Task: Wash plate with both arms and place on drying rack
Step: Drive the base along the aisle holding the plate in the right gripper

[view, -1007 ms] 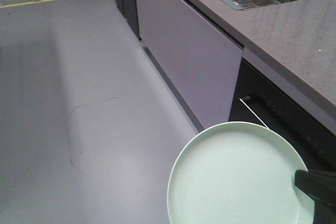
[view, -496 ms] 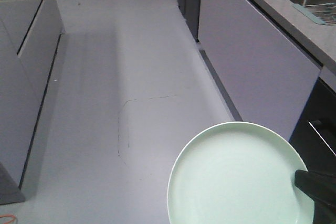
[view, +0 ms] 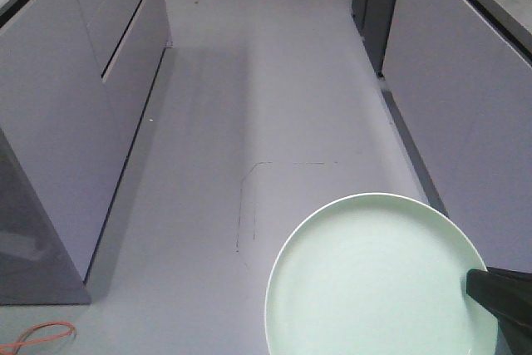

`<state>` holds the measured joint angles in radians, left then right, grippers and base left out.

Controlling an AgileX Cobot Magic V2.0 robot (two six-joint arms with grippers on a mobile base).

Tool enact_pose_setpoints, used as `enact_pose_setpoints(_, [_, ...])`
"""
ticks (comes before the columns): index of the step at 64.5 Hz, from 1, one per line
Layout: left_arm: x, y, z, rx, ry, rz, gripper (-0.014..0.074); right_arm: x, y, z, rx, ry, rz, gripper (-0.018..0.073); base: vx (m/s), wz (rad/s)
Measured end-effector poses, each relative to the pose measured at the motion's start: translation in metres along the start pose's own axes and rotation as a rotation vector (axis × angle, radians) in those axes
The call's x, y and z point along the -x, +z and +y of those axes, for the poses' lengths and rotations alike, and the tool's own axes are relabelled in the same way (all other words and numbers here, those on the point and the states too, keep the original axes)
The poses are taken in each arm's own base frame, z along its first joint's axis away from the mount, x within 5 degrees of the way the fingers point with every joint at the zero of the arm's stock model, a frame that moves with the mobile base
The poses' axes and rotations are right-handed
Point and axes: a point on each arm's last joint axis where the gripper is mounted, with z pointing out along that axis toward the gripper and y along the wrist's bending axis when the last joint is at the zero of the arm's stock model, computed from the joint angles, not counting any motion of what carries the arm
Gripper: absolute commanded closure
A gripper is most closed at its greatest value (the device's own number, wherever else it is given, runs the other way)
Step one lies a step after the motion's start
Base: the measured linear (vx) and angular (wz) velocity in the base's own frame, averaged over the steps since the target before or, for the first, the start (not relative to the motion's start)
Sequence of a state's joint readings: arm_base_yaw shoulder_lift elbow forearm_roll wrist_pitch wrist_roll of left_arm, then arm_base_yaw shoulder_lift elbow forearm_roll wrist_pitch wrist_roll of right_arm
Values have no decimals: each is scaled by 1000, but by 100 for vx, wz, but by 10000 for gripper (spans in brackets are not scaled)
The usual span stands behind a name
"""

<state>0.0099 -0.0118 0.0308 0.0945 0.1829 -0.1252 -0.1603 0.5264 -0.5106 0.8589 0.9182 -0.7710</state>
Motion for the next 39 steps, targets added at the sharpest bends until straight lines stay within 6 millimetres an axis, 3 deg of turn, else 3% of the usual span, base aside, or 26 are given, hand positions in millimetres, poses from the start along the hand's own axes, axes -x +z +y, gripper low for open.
enact_pose_setpoints(39, [0,0,0,0,0,0,603,0,0,0,0,0,0,561,13,16])
